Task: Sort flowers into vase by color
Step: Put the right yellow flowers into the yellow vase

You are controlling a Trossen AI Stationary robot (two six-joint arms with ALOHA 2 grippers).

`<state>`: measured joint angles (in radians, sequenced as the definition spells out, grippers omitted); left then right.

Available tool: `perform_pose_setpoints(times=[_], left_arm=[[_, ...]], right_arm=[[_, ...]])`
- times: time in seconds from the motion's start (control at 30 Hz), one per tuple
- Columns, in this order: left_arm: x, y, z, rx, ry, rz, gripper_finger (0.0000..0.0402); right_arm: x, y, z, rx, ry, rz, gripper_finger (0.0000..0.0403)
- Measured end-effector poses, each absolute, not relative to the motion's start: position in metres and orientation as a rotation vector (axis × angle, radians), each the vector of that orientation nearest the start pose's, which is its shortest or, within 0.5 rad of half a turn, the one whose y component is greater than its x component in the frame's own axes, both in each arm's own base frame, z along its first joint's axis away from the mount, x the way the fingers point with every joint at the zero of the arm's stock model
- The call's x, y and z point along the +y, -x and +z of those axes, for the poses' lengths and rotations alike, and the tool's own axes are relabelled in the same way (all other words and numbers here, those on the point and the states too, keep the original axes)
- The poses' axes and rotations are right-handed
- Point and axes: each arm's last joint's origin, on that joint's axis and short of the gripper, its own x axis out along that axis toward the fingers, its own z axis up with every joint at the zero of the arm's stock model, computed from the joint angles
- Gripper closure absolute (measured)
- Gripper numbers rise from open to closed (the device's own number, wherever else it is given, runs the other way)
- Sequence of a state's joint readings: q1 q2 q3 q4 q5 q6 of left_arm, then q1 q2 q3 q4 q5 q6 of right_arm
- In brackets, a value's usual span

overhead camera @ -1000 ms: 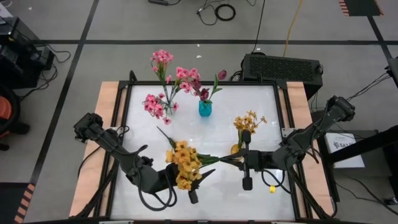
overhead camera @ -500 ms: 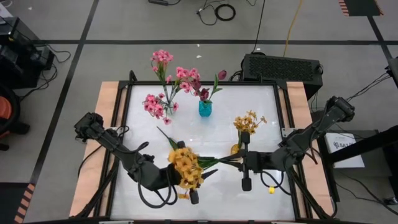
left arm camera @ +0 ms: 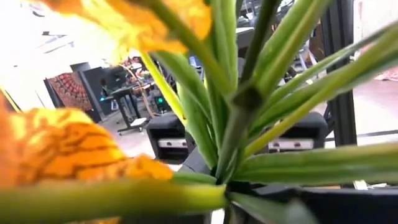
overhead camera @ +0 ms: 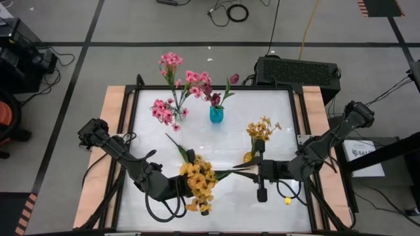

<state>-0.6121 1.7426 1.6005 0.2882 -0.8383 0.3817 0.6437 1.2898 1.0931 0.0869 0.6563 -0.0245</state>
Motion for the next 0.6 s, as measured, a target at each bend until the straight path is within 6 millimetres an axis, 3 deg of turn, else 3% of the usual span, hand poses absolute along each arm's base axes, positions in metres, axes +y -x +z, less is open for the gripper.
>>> perform_pose_setpoints(times=[0.3, 0.43, 0.6], left_arm=[[-0.197, -0.330, 0.420, -0.072, -0.261, 0.231, 0.0379], [-0.179, -0.340, 0.419, -0.063, -0.243, 0.191, 0.0378], [-0.142, -0.360, 0.403, 0.066, -0.183, 0.168, 0.0378]], right_arm=[[0.152, -0.208, 0.370, 0.283, 0.062, 0.020, 0.0223], [0.146, -0.196, 0.376, 0.324, 0.042, 0.020, 0.0201], [0.136, -0.180, 0.381, 0.356, 0.043, 0.015, 0.0200]])
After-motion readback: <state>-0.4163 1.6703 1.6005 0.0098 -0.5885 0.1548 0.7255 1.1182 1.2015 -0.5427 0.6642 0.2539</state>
